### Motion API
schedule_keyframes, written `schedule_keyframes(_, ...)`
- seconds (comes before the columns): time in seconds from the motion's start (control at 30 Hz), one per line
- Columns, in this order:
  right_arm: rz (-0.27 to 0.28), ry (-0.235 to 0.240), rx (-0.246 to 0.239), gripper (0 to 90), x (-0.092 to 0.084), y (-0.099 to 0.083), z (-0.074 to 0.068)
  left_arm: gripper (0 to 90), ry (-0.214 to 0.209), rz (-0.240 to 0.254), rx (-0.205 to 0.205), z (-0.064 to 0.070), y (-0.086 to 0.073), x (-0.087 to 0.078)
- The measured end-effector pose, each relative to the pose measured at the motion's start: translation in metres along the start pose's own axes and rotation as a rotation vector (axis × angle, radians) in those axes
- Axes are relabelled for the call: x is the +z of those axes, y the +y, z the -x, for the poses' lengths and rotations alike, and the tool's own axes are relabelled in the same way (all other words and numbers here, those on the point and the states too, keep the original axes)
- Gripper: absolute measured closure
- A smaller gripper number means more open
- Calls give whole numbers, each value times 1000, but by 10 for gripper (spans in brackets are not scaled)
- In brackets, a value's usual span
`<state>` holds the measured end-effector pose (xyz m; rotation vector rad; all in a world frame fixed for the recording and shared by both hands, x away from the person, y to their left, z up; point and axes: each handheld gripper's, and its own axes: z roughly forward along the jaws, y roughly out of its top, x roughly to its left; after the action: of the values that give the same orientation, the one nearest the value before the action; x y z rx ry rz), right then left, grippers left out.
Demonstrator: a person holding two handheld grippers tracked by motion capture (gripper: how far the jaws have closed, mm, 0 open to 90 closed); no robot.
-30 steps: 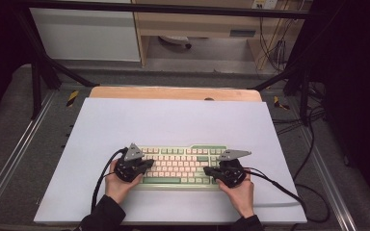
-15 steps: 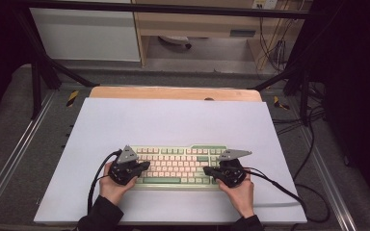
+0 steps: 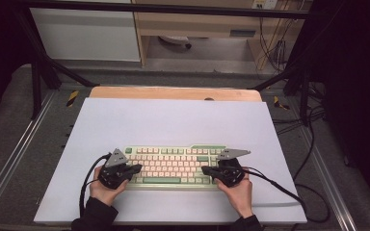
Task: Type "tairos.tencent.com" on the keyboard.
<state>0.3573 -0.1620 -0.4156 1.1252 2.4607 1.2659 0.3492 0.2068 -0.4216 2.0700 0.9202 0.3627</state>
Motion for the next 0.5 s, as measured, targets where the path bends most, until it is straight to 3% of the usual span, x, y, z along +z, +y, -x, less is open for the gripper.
schedule_keyframes(0.5,4,12,-27,900,12,16,-14,900,12,3,-16,-8,-11,-11)
